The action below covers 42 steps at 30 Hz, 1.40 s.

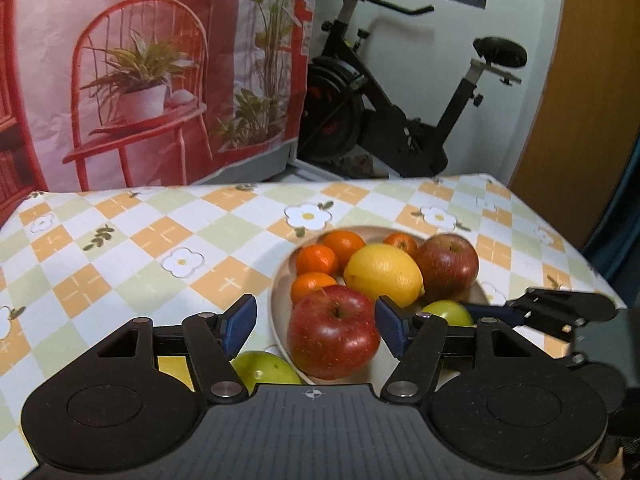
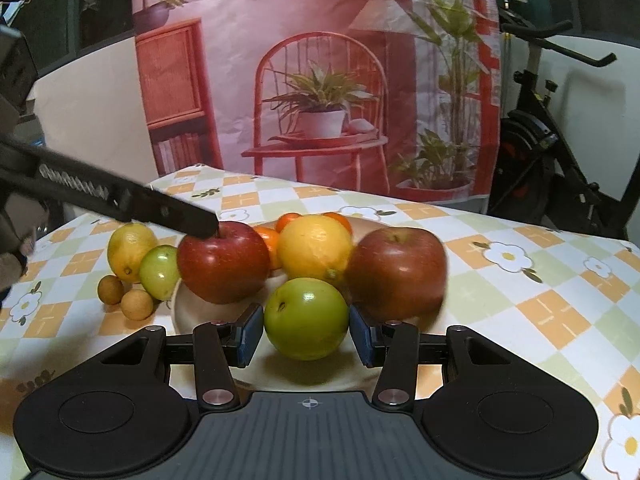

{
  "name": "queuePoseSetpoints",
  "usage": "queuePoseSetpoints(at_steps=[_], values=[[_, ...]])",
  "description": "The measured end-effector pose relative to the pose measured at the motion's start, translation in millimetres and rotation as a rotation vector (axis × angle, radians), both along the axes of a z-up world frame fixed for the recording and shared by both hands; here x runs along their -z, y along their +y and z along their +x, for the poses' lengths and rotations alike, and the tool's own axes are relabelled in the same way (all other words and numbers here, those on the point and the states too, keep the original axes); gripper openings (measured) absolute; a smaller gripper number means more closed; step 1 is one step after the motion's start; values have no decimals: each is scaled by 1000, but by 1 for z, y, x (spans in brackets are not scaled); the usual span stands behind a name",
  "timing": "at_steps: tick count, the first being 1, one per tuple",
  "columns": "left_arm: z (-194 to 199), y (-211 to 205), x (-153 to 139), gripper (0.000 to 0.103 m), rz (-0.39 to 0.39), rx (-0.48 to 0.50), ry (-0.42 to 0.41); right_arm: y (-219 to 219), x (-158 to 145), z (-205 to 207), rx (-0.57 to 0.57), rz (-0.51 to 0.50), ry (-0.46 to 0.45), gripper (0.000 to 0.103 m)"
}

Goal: Organize fruits
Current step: 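Lower the red apple onto the plate and open the left tool while the right tool lowers the green apple, then open the right tool to release the green apple on the plate while the left tool withdraws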

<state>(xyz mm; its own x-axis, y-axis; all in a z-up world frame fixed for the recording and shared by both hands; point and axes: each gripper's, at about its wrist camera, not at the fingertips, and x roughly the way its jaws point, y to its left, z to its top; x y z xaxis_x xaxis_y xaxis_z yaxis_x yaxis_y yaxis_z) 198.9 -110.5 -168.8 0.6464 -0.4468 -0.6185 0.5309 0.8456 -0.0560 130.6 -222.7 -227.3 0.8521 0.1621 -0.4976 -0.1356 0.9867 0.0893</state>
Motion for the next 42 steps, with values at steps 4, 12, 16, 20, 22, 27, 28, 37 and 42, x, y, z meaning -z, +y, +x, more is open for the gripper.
queuePoseSetpoints(at_steps=[4, 12, 16, 20, 22, 27, 28, 37, 42], values=[[-3, 11, -9, 68, -11, -29, -23, 12, 0, 9, -22, -5, 3, 44], [-4, 43, -12, 68, -33, -114, -24, 25, 0, 22, -10, -16, 8, 44], [-6, 56, -10, 68, -39, -148, -19, 26, 1, 23, -2, -21, 4, 44], [-10, 65, -10, 68, -45, -177, -19, 26, 1, 23, 0, -22, 6, 45], [-11, 71, -10, 68, -47, -194, -21, 26, 0, 22, 7, -26, 1, 51], [-19, 88, -12, 68, -78, -257, -20, 27, -8, 12, 3, 15, -34, 54], [-21, 92, -12, 68, -85, -274, -17, 28, -9, 9, 8, 30, -39, 55], [-43, 122, -11, 67, -102, -372, -17, 43, -15, -12, 55, 66, -79, 53], [-51, 131, -11, 67, -93, -388, -24, 45, -16, -17, 82, 54, -83, 53]])
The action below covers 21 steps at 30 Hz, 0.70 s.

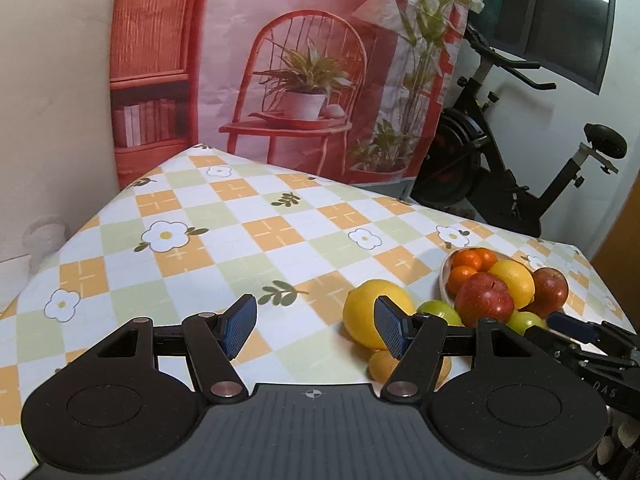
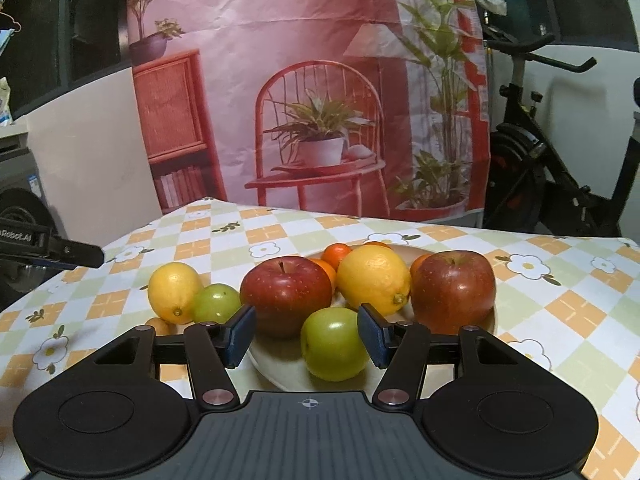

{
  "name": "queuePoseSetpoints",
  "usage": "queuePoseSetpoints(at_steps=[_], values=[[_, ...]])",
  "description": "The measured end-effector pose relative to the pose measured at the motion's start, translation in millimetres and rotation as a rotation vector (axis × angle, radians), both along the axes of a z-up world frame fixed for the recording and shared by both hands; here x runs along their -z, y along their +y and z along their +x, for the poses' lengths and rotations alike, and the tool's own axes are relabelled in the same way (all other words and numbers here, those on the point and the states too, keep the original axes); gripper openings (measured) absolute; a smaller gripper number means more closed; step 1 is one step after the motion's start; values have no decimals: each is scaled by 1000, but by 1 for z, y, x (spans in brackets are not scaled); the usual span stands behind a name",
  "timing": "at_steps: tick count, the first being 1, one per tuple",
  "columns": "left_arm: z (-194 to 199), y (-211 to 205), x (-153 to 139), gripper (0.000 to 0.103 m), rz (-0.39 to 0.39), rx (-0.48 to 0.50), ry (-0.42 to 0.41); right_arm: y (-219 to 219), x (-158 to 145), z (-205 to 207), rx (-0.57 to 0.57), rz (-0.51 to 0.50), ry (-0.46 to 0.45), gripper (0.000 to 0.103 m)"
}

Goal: Organize fruits
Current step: 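Open the right tool to release the green apple on the plate while the left tool withdraws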

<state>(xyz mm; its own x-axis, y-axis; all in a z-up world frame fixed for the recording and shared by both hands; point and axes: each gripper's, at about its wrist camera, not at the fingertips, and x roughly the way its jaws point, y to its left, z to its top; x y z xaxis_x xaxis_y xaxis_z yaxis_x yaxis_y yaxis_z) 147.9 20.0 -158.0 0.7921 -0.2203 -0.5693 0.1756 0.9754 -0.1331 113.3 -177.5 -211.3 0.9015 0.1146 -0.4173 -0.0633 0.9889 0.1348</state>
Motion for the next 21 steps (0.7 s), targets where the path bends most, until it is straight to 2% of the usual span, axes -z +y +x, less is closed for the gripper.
queuePoseSetpoints(at_steps=[9, 15, 21], values=[[-7, -5, 2, 67, 6, 31, -15, 8, -8, -17, 13, -9, -32, 53], [-11, -4, 5, 67, 8, 52, -21, 28, -17, -16, -55, -31, -45, 52], [-11, 1, 4, 63, 2, 39, -27, 52, -14, -6, -145, -52, -4, 49]])
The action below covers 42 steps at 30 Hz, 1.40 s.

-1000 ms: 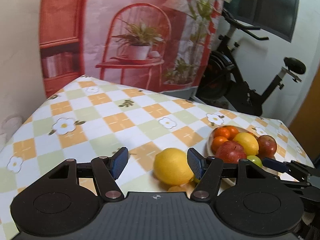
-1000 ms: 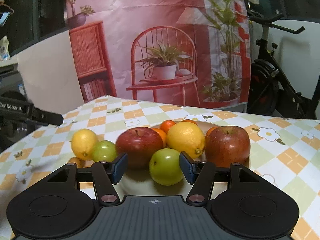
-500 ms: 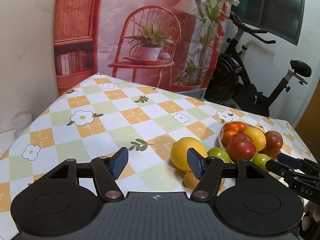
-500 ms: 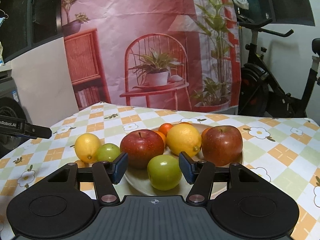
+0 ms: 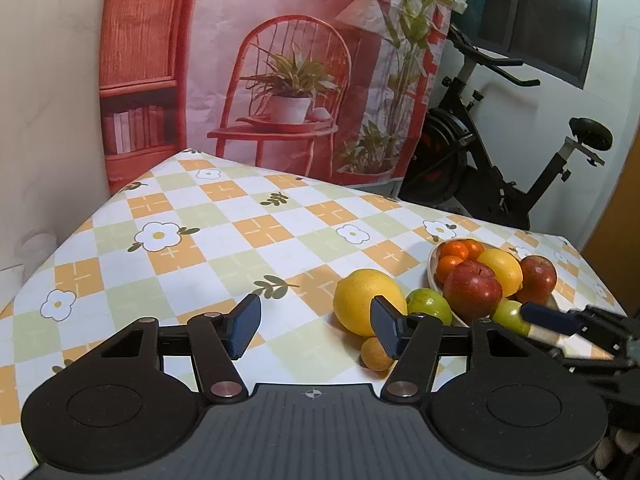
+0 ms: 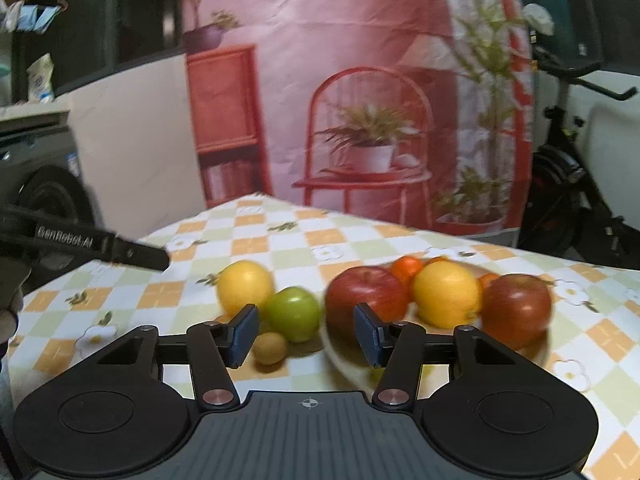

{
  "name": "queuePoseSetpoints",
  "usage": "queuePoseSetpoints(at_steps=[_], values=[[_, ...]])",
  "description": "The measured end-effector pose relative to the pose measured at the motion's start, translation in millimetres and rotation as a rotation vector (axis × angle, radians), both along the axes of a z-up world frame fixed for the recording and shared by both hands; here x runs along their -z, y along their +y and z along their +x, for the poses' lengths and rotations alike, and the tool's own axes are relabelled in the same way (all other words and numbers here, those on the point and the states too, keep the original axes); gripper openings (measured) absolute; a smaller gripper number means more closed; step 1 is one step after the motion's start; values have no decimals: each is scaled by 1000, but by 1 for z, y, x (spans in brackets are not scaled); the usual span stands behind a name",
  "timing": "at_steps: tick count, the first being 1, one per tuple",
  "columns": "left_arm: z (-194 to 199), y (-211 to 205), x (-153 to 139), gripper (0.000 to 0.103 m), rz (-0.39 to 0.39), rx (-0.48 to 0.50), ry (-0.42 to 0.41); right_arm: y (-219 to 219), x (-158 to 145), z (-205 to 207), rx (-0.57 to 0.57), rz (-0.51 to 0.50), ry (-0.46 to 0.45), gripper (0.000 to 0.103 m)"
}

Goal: Organize fruits
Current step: 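Open the right tool to release the green apple on the plate while the left tool withdraws, then position the left tool around a brown kiwi while the right tool approaches the other kiwi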

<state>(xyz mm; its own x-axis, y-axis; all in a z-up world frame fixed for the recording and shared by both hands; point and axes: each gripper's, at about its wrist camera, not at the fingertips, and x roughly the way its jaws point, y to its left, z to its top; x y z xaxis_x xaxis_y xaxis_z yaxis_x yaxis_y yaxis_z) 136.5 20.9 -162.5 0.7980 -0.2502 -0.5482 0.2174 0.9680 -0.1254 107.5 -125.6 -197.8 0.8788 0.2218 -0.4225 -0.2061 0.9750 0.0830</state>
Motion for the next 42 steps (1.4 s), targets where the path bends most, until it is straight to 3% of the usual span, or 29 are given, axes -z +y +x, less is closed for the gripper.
queuePoseSetpoints(at_steps=[7, 22, 25, 35, 42], values=[[1, 4, 1, 60, -6, -14, 3, 27, 12, 22, -80, -32, 68, 44], [3, 7, 7, 57, -18, -10, 15, 45, 35, 58, -67, -85, 180, 33], [3, 6, 8, 57, -14, -5, 17, 44, 37, 58, -73, -78, 182, 25], [-1, -2, 10, 57, -17, 44, 28, 25, 32, 37, -73, -5, 132, 25], [1, -17, 19, 57, -12, 87, 52, 12, 30, 9, -60, -14, 97, 25]])
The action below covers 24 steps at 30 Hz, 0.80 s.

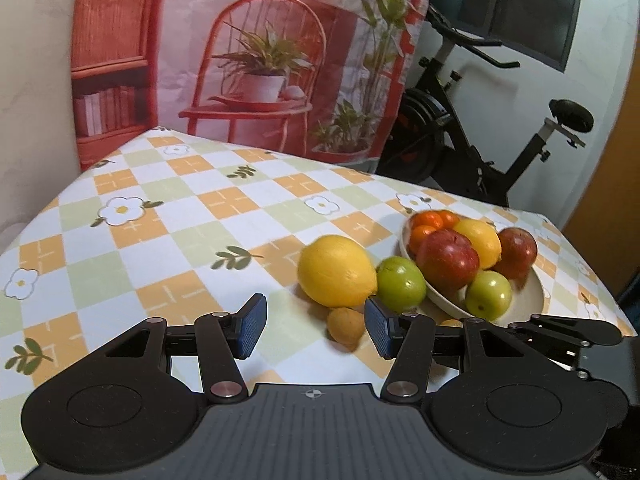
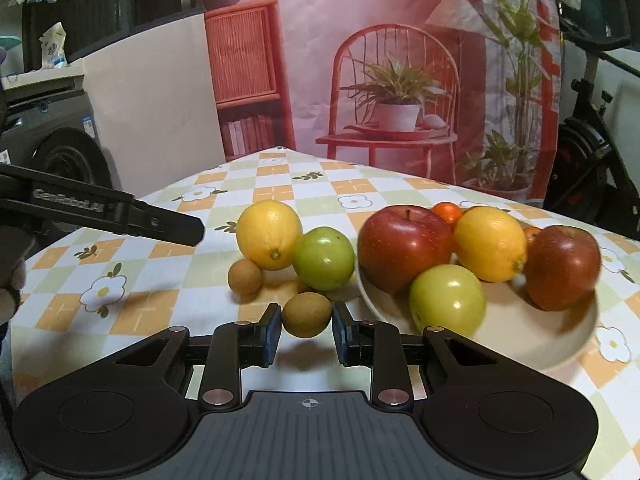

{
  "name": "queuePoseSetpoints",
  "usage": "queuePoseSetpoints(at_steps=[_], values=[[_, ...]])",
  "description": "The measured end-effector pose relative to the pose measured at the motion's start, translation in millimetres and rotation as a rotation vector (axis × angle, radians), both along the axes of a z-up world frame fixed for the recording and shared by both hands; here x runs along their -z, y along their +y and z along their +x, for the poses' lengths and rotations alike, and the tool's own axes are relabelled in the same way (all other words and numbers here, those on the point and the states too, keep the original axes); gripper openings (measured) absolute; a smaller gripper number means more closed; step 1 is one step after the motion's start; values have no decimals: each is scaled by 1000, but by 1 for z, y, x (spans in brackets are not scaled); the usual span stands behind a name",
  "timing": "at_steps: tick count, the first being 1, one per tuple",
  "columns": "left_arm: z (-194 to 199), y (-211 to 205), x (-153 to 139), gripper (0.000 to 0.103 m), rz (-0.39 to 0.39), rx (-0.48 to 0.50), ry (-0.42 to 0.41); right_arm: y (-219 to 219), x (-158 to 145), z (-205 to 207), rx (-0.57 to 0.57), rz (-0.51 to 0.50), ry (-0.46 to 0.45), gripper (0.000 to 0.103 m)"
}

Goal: Organize fruits
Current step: 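Position the left tool around a brown kiwi while the right tool approaches the other kiwi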

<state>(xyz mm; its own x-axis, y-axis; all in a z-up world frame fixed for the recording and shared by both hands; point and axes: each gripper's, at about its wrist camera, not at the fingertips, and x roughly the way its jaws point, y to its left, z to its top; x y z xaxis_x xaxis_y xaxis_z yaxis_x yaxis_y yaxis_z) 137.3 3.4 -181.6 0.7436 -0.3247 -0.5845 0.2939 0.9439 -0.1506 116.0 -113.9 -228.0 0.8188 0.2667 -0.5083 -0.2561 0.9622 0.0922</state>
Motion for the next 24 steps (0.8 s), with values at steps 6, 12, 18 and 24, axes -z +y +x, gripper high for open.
queuePoseSetpoints(at_steps=[6, 12, 18, 24], values=[[1, -6, 7, 57, 8, 14, 19, -9, -2, -19, 10, 15, -28, 25], [9, -16, 15, 55, 16, 36, 32, -22, -5, -29, 36, 69, -56, 25], [24, -27, 26, 45, 49, 47, 53, -32, -5, -29, 58, 106, -55, 25], [28, -32, 32, 30, 68, 63, 58, -31, -4, -28, 59, 107, -53, 25]])
